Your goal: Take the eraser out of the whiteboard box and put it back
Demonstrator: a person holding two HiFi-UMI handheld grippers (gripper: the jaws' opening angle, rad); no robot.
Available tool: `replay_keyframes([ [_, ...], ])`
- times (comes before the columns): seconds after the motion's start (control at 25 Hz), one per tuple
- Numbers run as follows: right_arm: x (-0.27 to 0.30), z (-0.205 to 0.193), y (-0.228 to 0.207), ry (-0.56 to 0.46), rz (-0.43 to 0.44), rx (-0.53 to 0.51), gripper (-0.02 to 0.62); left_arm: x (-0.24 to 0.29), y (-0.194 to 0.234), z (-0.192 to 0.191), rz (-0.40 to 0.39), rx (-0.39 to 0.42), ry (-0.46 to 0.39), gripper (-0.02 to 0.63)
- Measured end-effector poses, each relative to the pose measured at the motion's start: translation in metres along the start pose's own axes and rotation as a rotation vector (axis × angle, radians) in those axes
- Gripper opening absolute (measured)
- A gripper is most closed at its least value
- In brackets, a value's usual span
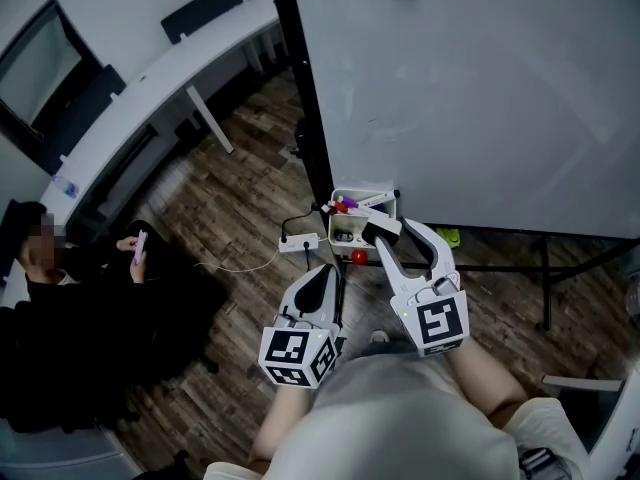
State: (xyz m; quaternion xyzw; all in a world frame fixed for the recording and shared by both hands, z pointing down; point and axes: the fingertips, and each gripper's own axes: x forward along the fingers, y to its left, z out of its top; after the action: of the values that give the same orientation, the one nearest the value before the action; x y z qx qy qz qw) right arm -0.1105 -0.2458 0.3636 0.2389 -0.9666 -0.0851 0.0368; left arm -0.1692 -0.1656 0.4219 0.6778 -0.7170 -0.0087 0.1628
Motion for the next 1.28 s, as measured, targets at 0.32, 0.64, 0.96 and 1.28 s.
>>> replay_keyframes([
  [0.32, -0.006, 0.025, 0.006, -0.064, -0.011, -0.04, 0.166, -0.012, -0.002, 0.004, -0.014, 0.007, -0.007, 0.002],
  [0.64, -0.016, 0.04, 0.012, -0.088, -0.027, -0.033, 0.166, -0.021, -0.003, 0.007, -0.029, 0.017, -0.011, 0.002],
  [0.96, -0.034, 0.045, 0.024, -0.095, -0.048, -0.036, 0.166, -0.036, -0.009, 0.003, -0.054, 0.023, -0.009, 0.002],
  [1.28, -0.054, 0.047, 0.04, -0.083, -0.071, -0.026, 0.166, -0.056, -0.015, -0.003, -0.079, 0.021, -0.001, 0.002],
])
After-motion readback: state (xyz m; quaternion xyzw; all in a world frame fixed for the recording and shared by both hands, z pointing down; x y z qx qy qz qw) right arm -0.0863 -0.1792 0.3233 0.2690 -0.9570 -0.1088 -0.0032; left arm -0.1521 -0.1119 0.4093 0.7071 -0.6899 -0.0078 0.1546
